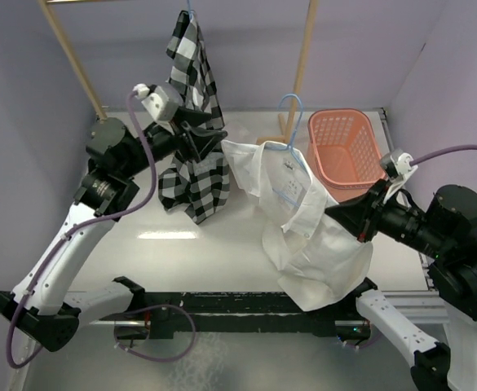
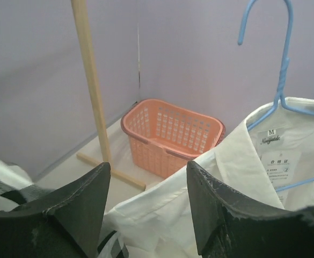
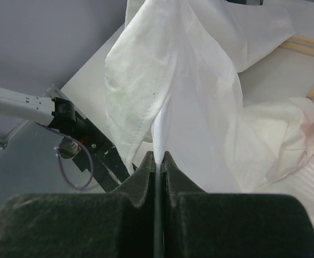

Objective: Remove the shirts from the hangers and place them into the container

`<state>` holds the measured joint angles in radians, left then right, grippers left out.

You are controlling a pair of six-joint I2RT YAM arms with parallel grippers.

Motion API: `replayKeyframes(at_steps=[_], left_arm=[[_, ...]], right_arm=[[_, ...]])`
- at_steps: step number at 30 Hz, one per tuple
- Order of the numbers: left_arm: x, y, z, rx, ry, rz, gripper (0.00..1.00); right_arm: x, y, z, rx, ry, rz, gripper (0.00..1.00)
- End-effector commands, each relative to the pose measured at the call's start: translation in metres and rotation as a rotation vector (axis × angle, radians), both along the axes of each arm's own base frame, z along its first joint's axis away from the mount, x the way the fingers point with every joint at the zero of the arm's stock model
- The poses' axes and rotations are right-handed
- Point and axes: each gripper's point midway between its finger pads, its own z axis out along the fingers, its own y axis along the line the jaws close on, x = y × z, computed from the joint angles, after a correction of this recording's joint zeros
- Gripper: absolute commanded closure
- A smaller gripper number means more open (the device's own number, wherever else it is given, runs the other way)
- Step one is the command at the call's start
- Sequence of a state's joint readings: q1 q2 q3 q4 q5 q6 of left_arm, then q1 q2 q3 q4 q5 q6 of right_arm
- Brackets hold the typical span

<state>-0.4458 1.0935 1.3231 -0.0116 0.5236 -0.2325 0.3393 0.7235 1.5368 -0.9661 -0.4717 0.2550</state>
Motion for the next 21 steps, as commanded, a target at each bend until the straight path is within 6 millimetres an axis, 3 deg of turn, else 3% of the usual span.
replayKeyframes(at_steps=[1, 5, 11, 21], left_arm=[[0.019, -0.017, -0.03, 0.179, -0.058, 0.124, 0.37], [0.01, -0.044, -0.055, 0.258, -0.111, 0.157, 0.37], [0.02, -0.054, -0.074, 0.33, -0.139, 0.197, 0.37], [0.018, -0.065, -0.066, 0.267, -0.317, 0.198, 0.41]], right_arm=[[0.006, 0.008, 0.031, 0.059, -0.102, 0.029, 1.0], [0.006, 0.008, 0.034, 0.055, -0.104, 0.031, 1.0], [0.005, 0.008, 0.038, 0.058, -0.113, 0.034, 1.0], [0.002, 0.016, 0.031, 0.07, -0.077, 0.089, 1.0]])
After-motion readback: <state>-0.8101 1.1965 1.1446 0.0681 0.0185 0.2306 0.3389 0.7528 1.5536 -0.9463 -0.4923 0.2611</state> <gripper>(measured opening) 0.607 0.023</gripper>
